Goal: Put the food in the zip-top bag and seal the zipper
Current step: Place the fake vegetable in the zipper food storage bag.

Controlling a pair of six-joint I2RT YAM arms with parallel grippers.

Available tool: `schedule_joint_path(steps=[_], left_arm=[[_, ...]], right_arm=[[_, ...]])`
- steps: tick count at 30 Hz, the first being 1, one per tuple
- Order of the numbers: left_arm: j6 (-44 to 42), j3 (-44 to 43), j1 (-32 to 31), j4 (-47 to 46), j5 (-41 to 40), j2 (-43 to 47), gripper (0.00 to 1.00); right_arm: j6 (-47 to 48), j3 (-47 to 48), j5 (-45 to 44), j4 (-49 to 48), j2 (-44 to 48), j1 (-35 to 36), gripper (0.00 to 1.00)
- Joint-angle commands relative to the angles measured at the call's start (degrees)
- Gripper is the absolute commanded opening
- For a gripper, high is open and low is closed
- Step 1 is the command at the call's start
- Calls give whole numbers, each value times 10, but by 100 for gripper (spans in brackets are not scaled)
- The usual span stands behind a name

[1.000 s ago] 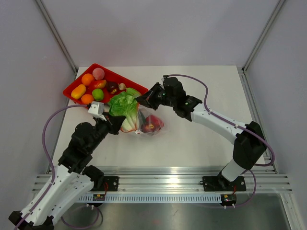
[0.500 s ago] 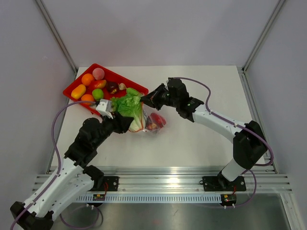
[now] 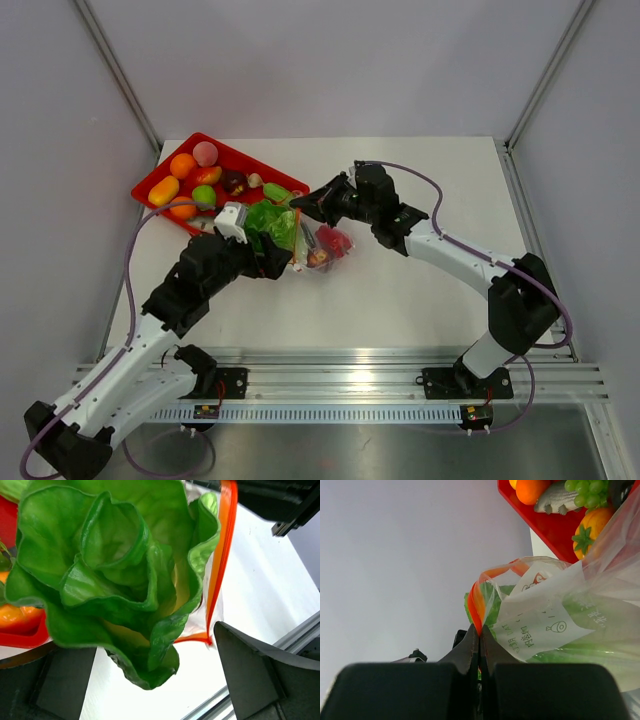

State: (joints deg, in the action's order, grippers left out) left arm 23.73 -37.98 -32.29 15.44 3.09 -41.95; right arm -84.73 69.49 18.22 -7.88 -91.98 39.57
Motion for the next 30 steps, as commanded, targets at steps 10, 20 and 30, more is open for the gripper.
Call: schedule_joint_path(steps=[10, 20, 30], left_arm=[[-2, -42, -3, 7, -67, 65, 82], [50, 1, -8, -99, 11, -30, 0], [56, -10, -29, -142, -28, -112, 0]], right_arm=[[-16, 9, 23, -61, 39, -1, 0], [-24, 31, 42, -74, 26, 4, 0], [-24, 37, 43, -73, 15, 24, 0]])
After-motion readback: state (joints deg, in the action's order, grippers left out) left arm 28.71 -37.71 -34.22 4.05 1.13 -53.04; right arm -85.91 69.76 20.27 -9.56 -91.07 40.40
